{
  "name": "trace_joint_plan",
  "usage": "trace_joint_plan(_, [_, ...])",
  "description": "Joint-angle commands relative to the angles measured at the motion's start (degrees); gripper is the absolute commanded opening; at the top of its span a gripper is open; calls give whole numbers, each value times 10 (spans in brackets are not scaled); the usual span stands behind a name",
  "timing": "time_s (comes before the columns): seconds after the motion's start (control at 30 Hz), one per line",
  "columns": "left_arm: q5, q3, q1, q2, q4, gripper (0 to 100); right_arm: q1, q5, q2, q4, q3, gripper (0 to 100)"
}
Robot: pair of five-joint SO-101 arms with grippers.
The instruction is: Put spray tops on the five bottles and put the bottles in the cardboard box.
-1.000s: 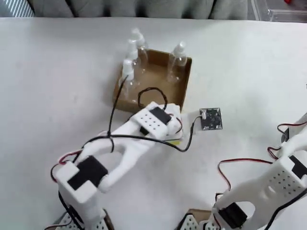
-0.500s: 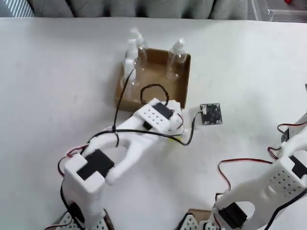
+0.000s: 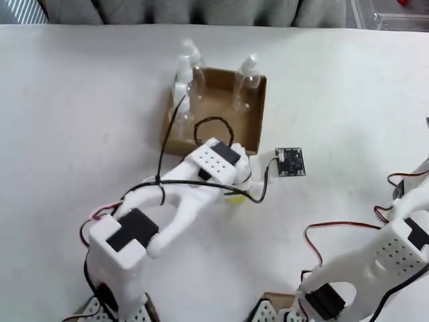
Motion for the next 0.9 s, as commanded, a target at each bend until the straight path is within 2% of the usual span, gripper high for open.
trace_joint_plan(0.0, [-3,-10,16,-5,-19,217,4,7,-12,-7,-24,15])
trace_joint_plan(0.37, [-2,-11,14,-4,-24,214,4,7,-14,-6,-23,15])
trace_joint_plan(0.57, [-17,-11,19,-4,-5,74,3,7,-13,-5,-23,15])
trace_joint_plan(0.73, [-22,-11,19,-4,-4,75,3,8,-15,-4,-23,15])
trace_joint_plan(0.87, [-18,-8,28,-8,45,75,3,8,-18,0,-25,15])
